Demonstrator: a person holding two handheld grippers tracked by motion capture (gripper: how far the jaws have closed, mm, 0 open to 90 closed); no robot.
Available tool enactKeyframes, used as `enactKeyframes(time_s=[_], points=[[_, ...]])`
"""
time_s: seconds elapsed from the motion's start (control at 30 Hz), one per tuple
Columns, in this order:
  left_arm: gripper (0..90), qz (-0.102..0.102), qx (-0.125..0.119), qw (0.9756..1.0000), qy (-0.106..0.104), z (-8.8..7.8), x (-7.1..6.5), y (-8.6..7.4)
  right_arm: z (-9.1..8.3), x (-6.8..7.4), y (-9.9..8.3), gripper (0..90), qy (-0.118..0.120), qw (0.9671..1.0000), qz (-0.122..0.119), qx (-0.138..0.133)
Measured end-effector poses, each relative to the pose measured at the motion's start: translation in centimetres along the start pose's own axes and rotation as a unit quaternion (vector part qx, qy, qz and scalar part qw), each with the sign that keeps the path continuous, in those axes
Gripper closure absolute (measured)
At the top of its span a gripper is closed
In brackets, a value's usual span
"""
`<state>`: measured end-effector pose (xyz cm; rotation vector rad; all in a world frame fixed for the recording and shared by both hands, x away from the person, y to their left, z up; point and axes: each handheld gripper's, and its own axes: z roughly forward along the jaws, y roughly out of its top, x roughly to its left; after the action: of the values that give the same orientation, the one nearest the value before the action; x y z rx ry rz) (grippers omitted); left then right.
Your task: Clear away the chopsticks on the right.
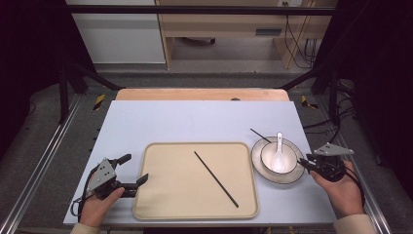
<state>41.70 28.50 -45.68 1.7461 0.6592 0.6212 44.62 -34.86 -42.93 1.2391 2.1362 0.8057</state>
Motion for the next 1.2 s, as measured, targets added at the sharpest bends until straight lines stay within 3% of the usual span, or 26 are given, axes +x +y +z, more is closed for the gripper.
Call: enactKeyframes(time_s=[0.37,0.57,0.7,0.8,0.9,0.97,1.0,1.03,1.07,1.13,1.17,1.2], points=[[6.8,0.001,0.002,1.0000,-0.003,0.1,-0.1,0.0,2.3,0.3,-0.1,71.8,0.026,0.9991,-0.018,0.030],[6.8,0.001,0.003,1.0000,-0.004,0.1,-0.1,0.0,2.5,0.5,-0.3,82.8,0.037,0.9985,-0.021,0.035],[6.8,0.001,0.003,1.0000,-0.003,0.1,-0.1,0.0,2.2,0.6,-0.3,85.6,0.036,0.9987,-0.017,0.031],[6.8,0.001,0.003,1.0000,-0.002,0.0,0.0,0.0,0.7,0.6,0.2,85.7,0.008,0.9999,0.007,0.002],[6.8,0.001,0.003,1.0000,-0.001,0.0,0.0,0.0,-1.6,1.1,1.3,85.7,-0.019,0.9988,0.028,-0.037],[6.8,0.001,0.003,1.0000,-0.001,0.0,0.0,0.0,-2.5,1.5,1.7,85.7,-0.026,0.9981,0.025,-0.051],[6.8,0.001,0.003,1.0000,-0.001,0.0,0.0,0.0,-3.3,2.1,2.2,85.7,-0.027,0.9972,0.027,-0.064],[6.8,0.001,0.003,1.0000,-0.001,0.0,-0.1,0.0,-4.7,3.6,3.2,85.7,-0.023,0.9958,0.022,-0.086],[6.8,0.001,0.003,1.0000,-0.001,0.0,-0.1,0.0,-4.7,3.6,3.2,85.7,-0.023,0.9958,0.022,-0.086],[6.8,0.001,0.002,1.0000,-0.001,0.0,-0.1,0.0,-5.7,5.5,4.1,85.7,-0.011,0.9948,0.015,-0.101],[6.8,0.001,0.002,1.0000,-0.001,0.0,0.0,0.0,-6.2,7.4,4.8,85.7,0.002,0.9942,0.007,-0.107],[6.8,0.001,0.002,1.0000,-0.001,0.0,0.0,0.0,-6.2,7.4,4.8,85.7,0.002,0.9942,0.007,-0.107]])
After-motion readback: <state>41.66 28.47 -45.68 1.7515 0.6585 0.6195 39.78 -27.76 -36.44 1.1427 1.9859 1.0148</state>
